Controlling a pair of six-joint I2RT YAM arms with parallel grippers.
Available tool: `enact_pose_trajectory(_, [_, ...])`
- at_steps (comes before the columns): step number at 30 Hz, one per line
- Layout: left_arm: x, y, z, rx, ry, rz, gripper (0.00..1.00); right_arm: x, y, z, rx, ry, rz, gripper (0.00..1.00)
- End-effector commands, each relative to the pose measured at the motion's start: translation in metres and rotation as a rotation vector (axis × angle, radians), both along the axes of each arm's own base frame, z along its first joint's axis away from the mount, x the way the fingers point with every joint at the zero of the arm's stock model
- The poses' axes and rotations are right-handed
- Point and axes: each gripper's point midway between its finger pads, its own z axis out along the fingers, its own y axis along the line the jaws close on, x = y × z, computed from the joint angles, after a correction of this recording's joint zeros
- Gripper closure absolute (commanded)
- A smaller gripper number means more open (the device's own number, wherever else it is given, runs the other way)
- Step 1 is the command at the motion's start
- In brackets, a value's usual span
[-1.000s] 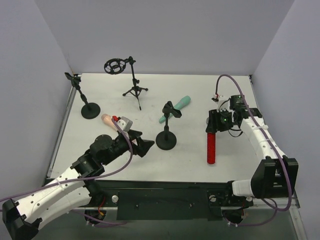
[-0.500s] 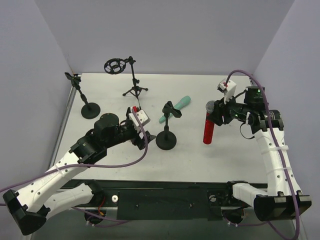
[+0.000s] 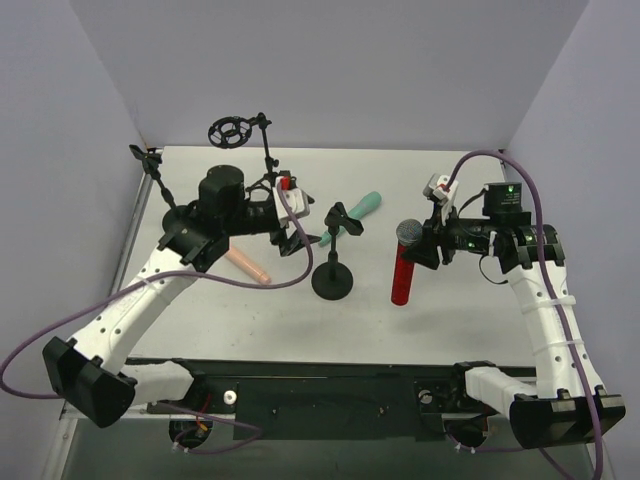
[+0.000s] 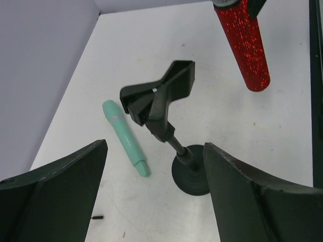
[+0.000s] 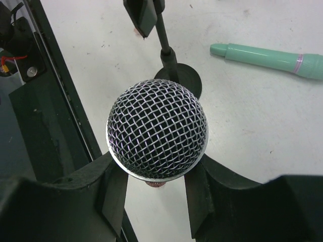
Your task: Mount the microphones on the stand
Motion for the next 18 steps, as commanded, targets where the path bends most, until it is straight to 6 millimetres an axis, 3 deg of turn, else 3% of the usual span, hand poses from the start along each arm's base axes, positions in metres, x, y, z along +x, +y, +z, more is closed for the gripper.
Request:
enact_pose_trajectory(1, [0.0,-0.023,0.039,-0.065,-0.069,-0.187,0.12,-0.013,0.014,0.01,0.051,-0.045,0.102,0.97])
enact_pose_trajectory(8, [0.019,-0.038,0.032,-0.028,-0.041,-0.256,0.1,-0.017,0.015,0.009,0.058,-0.044,0.112,0.97])
enact_pose_trajectory(18, [0.026,-0.052,0.013,0.012,0.034,-0.352,0.09,-0.017,0.016,0.008,0.06,-0.039,0.115,0.97])
